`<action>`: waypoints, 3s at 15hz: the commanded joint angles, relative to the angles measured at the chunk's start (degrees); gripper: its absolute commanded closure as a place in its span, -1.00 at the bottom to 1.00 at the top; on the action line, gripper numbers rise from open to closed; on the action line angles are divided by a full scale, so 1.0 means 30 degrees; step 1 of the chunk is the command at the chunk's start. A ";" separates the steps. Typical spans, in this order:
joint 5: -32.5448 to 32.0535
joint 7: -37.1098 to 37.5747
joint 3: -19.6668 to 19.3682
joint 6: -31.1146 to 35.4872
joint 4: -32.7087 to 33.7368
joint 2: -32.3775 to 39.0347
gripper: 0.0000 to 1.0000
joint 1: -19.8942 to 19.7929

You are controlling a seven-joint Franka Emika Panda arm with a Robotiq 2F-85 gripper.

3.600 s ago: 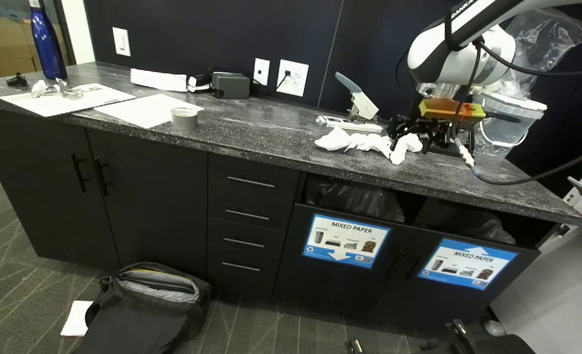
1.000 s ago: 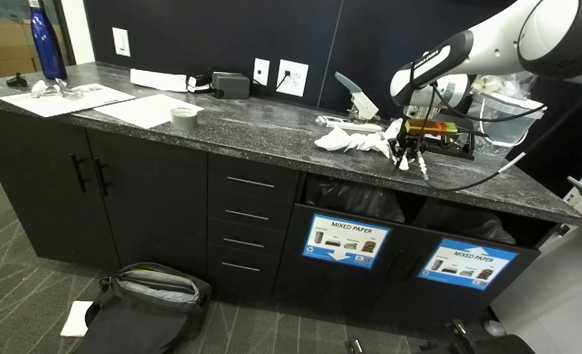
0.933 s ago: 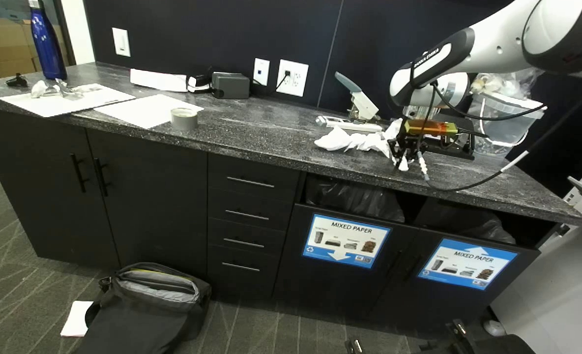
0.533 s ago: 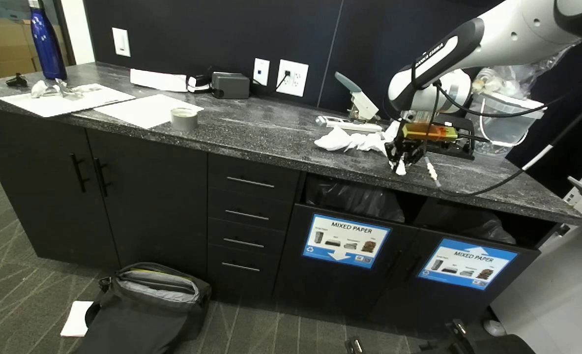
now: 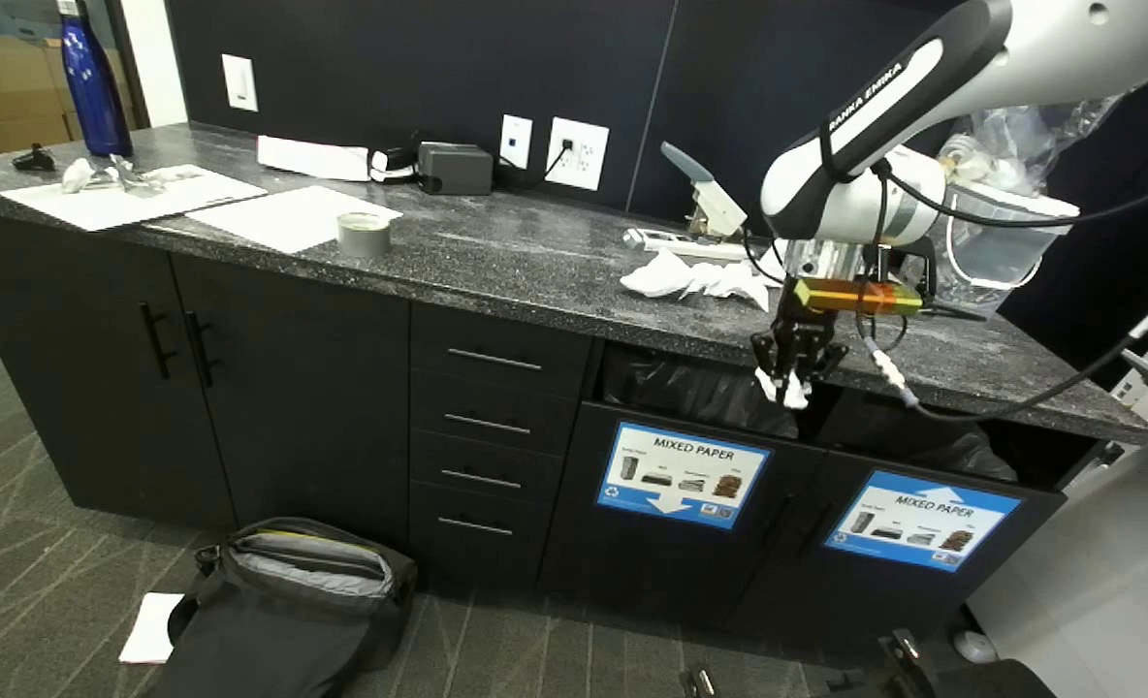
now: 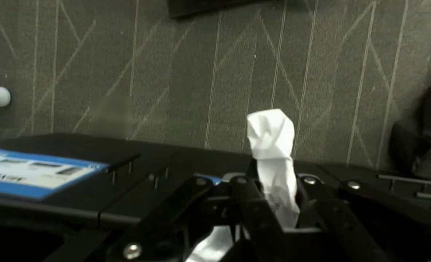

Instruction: Throw the papers on the countertop in the bin on the left

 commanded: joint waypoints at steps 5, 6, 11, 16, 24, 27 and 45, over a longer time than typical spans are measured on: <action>-0.0805 0.3122 -0.0580 0.9396 -0.6568 -0.0493 0.80 0.0319; -0.0853 0.3564 -0.0793 1.0926 -0.6806 -0.0035 0.79 0.0461; -0.0333 0.4669 -0.2279 1.7141 -0.6538 0.3443 0.79 0.2003; 0.1763 0.3852 -0.2639 2.1248 -0.5494 0.5717 0.79 0.3233; 0.3913 0.2403 -0.1893 2.5541 -0.3453 0.7383 0.79 0.3079; 0.4219 0.2076 -0.1792 2.5879 -0.2387 0.8111 0.78 0.2895; 0.6959 0.1442 -0.4209 2.2988 0.0466 0.9714 -1.00 0.4307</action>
